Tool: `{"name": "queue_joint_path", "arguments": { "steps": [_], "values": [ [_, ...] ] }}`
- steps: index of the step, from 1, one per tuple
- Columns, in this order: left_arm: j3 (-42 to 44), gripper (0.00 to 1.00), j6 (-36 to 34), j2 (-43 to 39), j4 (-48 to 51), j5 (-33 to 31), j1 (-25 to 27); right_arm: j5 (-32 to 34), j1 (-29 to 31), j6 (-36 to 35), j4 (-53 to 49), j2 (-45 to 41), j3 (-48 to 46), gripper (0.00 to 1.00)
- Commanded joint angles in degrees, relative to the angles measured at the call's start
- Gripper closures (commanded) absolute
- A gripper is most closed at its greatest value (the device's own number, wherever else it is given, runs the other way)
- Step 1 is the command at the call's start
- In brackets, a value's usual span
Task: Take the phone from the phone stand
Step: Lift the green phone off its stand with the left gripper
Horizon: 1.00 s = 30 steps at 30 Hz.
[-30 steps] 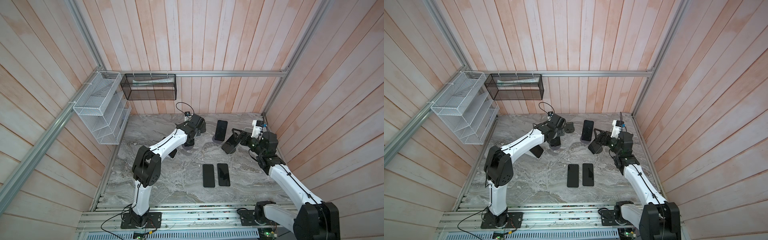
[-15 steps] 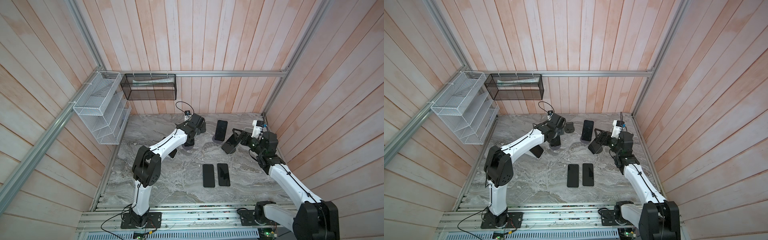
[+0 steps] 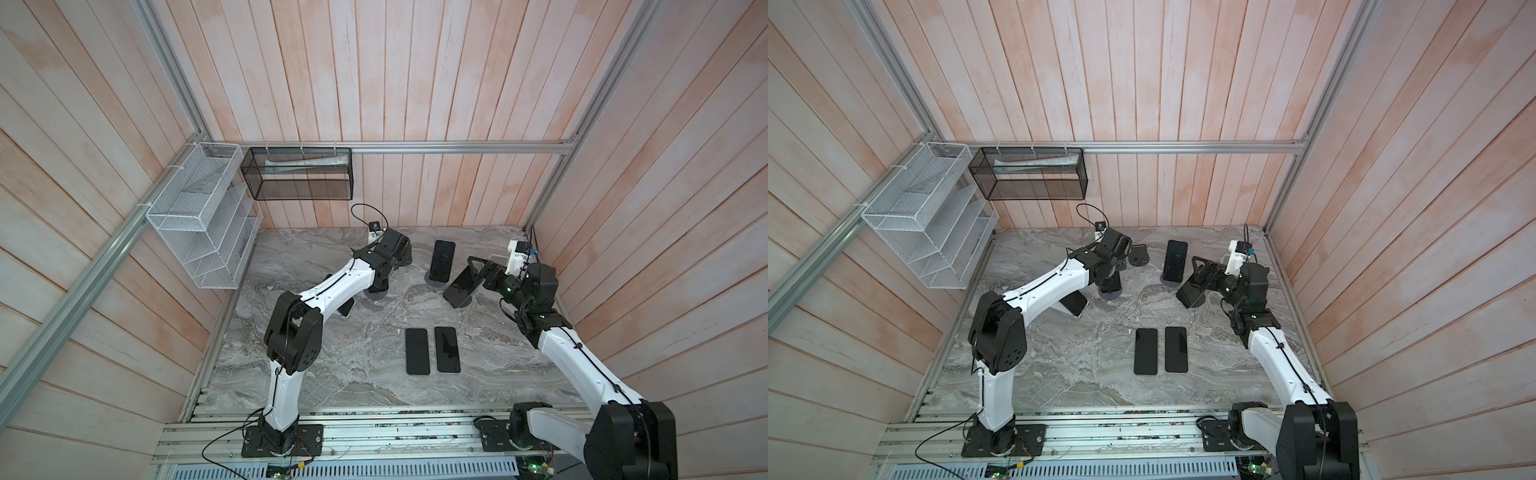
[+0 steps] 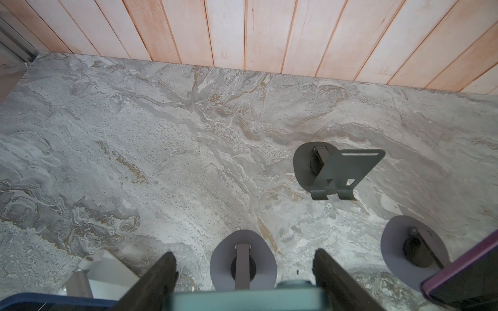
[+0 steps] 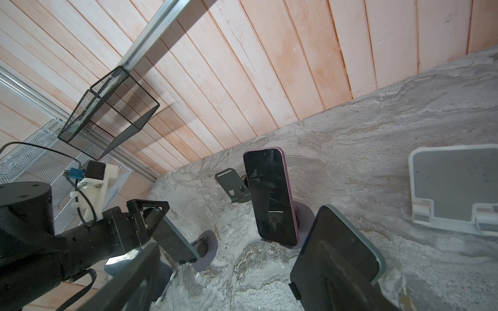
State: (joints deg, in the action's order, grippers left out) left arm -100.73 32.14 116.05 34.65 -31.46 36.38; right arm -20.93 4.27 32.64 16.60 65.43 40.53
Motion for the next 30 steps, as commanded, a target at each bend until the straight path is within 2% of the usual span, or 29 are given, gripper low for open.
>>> {"name": "queue_joint_path", "arguments": {
  "steps": [1,17,20,30],
  "values": [
    [0.60,0.19,-0.60,1.33,-0.73,-1.19,0.00,-0.78,-0.65,0.76,-0.11,0.39,1.75,0.09],
    [0.80,0.23,0.64,1.81,-0.58,0.24,0.77,-1.77,-1.24,1.46,0.23,0.45,1.76,0.10],
    [0.53,0.24,0.81,2.24,0.50,-1.38,1.39,-2.63,-1.41,1.24,-0.59,0.84,2.61,0.11],
    [1.85,0.34,0.03,0.79,-0.29,-0.90,1.59,-2.76,-1.69,1.55,-0.41,0.38,2.01,0.11]
  ]
}}
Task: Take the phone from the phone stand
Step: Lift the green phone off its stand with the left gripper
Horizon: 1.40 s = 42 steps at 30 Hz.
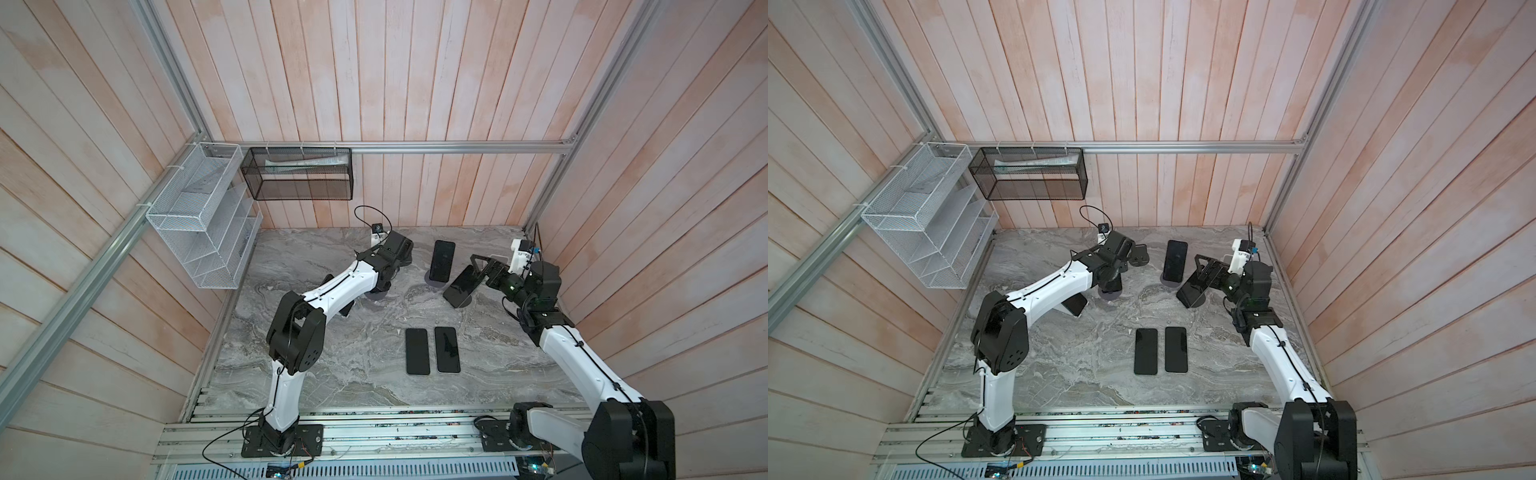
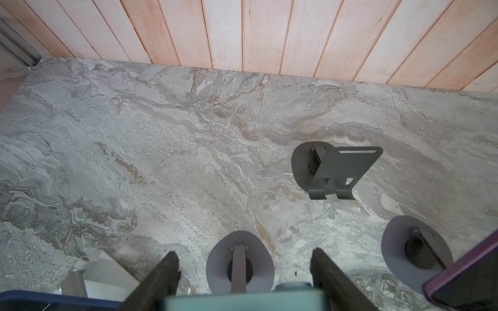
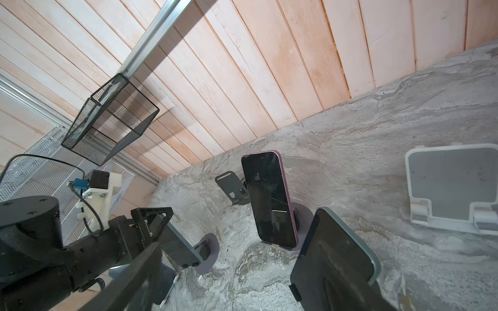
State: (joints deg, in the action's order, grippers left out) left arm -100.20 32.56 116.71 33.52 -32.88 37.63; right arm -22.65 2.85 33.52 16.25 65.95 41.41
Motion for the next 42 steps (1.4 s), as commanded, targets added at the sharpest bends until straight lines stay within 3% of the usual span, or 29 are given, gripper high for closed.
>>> {"name": "queue_joint_path", "arguments": {
  "steps": [1,22,42],
  "values": [
    [1.46,0.36,-0.74,-0.30,0.68,0.71,0.42,-1.03,-0.26,0.67,-0.16,-0.10,1.21,0.11],
    [1.11,0.44,-9.25,-5.61,-0.08,-1.66,3.11,-1.44,-0.29,-0.37,-0.94,-0.89,1.48,0.12],
    [-1.81,0.47,-11.24,-8.96,2.54,2.51,3.23,-2.53,-0.27,0.24,-0.71,-1.44,1.49,0.12]
  ]
}}
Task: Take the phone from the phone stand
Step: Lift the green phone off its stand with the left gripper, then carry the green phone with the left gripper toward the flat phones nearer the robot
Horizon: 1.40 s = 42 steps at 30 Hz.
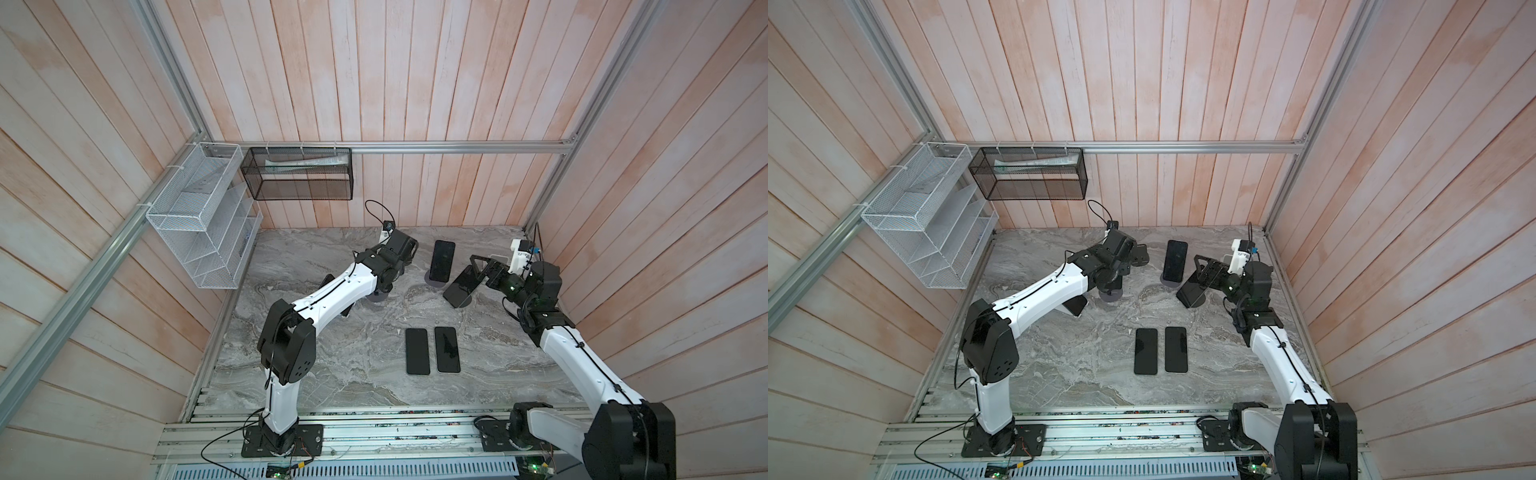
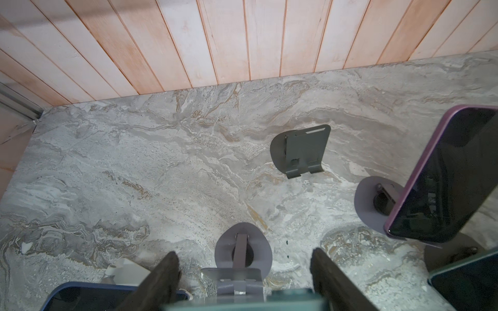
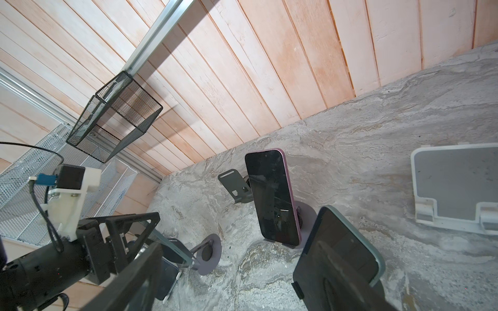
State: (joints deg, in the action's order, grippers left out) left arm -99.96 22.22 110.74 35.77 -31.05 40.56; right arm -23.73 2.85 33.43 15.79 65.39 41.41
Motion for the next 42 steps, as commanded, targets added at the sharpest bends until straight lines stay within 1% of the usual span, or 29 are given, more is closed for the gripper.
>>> {"name": "queue_joint_path", "arguments": {
  "steps": [1,8,12,17,24,30,32,37,40,42],
  "values": [
    [-2.00,0.47,-0.92,-3.29,0.64,0.71,0.32,-2.21,-0.19,0.70,0.08,-0.82,1.57,0.12],
    [-1.47,0.47,-0.33,-6.58,4.00,1.15,1.34,-5.17,1.55,2.19,1.39,0.83,1.39,0.12],
    [-1.39,0.47,0.96,-8.97,8.04,1.27,2.38,-5.23,2.43,1.60,1.33,1.18,1.22,0.12],
    [0.78,0.47,3.30,-12.99,12.58,1.04,4.38,-4.82,2.47,1.20,1.17,0.93,1.48,0.12],
    [7.05,0.47,7.67,-19.41,15.48,2.49,6.37,-5.29,2.58,0.76,0.39,0.10,1.38,0.12],
    [11.36,0.48,11.69,-21.75,19.90,7.21,8.67,-5.40,2.55,-0.56,-0.41,-0.74,1.24,0.12],
    [13.23,0.48,13.69,-22.71,20.60,7.06,9.66,-5.17,2.52,-0.47,-0.40,-0.84,1.14,0.12],
    [20.78,0.48,19.05,-25.71,17.49,10.17,10.51,-5.06,2.56,-0.30,-0.70,-0.65,1.22,0.12],
    [24.34,0.48,21.57,-25.71,16.14,12.02,10.71,-5.26,2.57,-0.23,-1.02,-0.87,0.97,0.12],
    [26.43,0.48,22.62,-25.27,14.58,13.83,10.77,-5.79,2.55,0.67,0.55,-1.00,-0.10,0.12]
  ]
}}
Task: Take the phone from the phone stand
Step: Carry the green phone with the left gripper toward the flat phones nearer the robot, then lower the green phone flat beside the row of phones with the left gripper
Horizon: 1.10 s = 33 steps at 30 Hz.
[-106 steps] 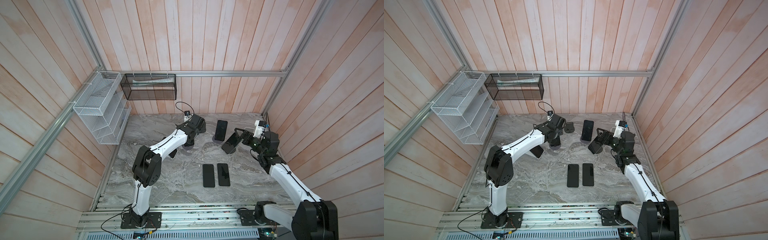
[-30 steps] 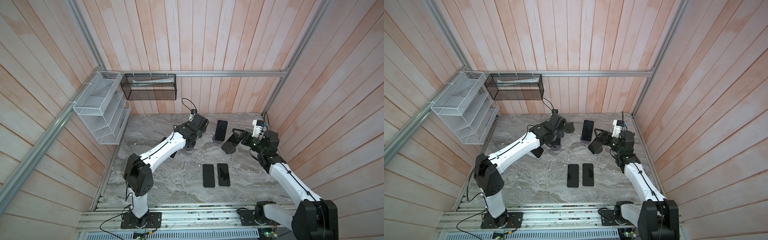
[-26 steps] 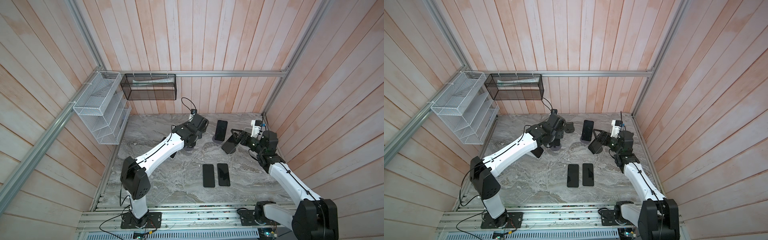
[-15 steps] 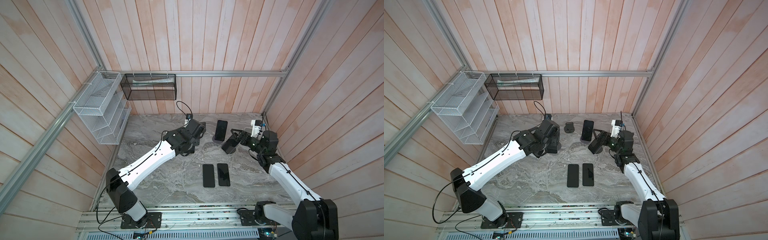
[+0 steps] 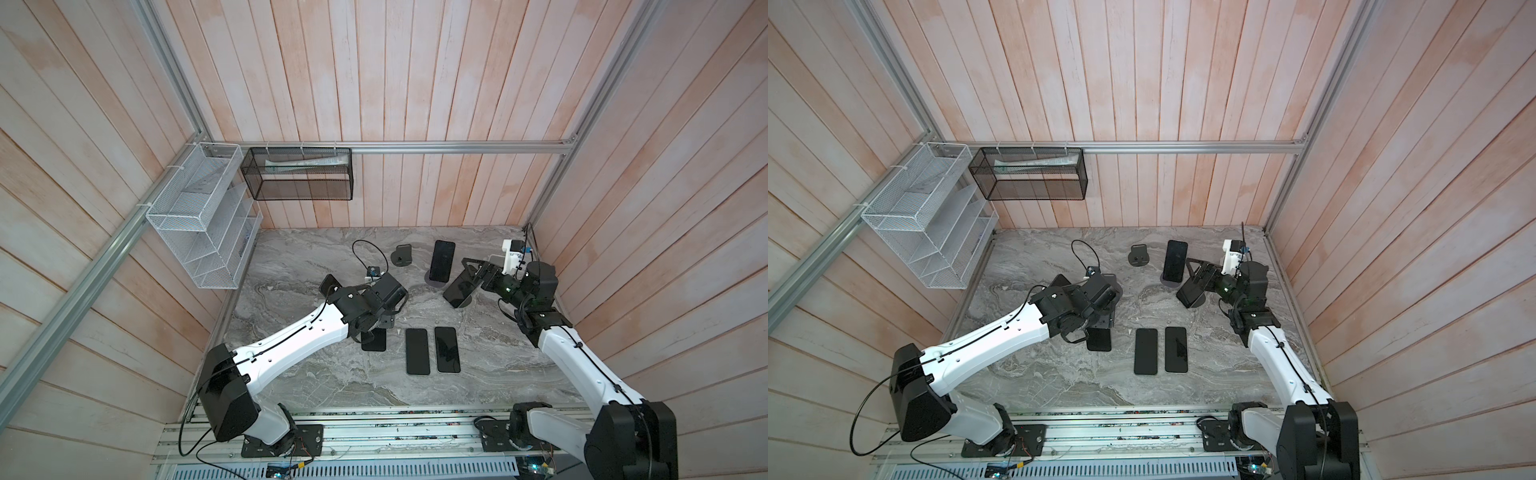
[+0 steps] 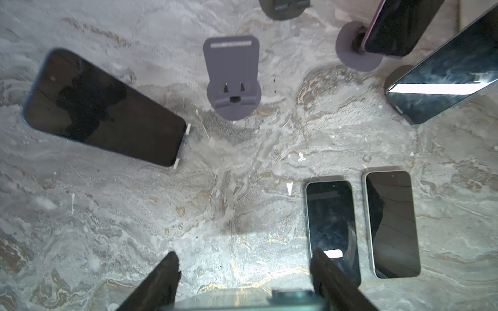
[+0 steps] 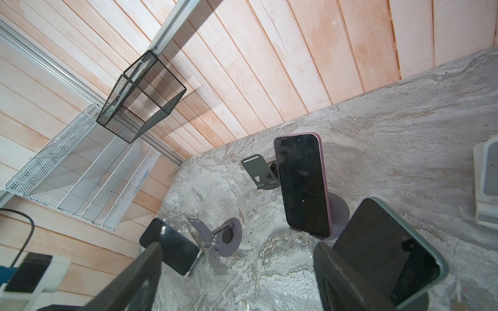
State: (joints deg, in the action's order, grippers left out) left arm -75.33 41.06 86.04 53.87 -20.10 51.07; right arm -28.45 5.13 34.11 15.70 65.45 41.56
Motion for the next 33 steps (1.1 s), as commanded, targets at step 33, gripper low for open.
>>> {"name": "queue_joint_path", "arguments": {
  "steps": [33],
  "values": [
    [3.05,0.51,2.62,7.76,-5.13,0.00,1.05,-1.68,1.73,2.19,3.85,-0.29,-3.15,0.12]
  ]
}}
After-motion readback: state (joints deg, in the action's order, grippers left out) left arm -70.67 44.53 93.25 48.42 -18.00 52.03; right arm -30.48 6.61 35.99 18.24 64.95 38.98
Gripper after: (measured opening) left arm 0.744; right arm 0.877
